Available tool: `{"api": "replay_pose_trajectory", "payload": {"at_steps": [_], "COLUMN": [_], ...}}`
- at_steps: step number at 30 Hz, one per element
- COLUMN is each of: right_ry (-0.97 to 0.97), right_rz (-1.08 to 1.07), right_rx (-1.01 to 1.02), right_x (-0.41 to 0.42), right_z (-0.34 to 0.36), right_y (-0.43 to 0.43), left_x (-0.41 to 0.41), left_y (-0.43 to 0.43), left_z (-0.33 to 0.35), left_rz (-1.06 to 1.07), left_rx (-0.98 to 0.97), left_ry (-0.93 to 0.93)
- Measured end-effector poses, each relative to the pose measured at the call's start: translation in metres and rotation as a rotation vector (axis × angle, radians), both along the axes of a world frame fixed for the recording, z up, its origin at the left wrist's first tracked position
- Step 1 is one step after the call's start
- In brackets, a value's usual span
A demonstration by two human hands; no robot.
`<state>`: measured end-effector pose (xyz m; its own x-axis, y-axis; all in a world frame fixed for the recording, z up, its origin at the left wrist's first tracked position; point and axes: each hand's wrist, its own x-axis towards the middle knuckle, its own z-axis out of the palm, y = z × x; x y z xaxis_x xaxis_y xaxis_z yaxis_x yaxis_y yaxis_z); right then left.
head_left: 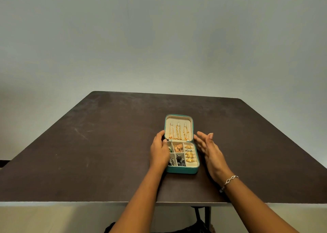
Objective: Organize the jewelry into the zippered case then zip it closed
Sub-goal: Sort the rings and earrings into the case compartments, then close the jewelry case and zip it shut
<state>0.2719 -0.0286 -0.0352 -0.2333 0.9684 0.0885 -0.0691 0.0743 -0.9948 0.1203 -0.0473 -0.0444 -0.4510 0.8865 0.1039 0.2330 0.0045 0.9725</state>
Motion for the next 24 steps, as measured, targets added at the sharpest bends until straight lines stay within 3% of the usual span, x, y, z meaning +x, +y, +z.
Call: {"api": "replay_pose_trajectory", "payload": {"at_steps": [9, 18, 24], "right_ry": [0.144, 0.152, 0.062], "right_rz": [0.015, 0.023, 0.049], "right_rx": [-0.019, -0.010, -0.001], "right_x": [0.0043, 0.0066, 0.0083], "right_z": [-0.0015, -0.0034, -0.0023], "right_y": [0.0032, 0.0058, 0.0009], "left_x": [0.0017, 0.0040, 0.0017], "left_y": [-0.0050, -0.0062, -0.0076], "left_z": [0.0054, 0.0048, 0.0051], "left_rz": [-0.038, -0.077, -0.083], "left_rx": [0.064, 0.144, 0.221], "left_ry": [-0.065, -0.011, -0.282]}}
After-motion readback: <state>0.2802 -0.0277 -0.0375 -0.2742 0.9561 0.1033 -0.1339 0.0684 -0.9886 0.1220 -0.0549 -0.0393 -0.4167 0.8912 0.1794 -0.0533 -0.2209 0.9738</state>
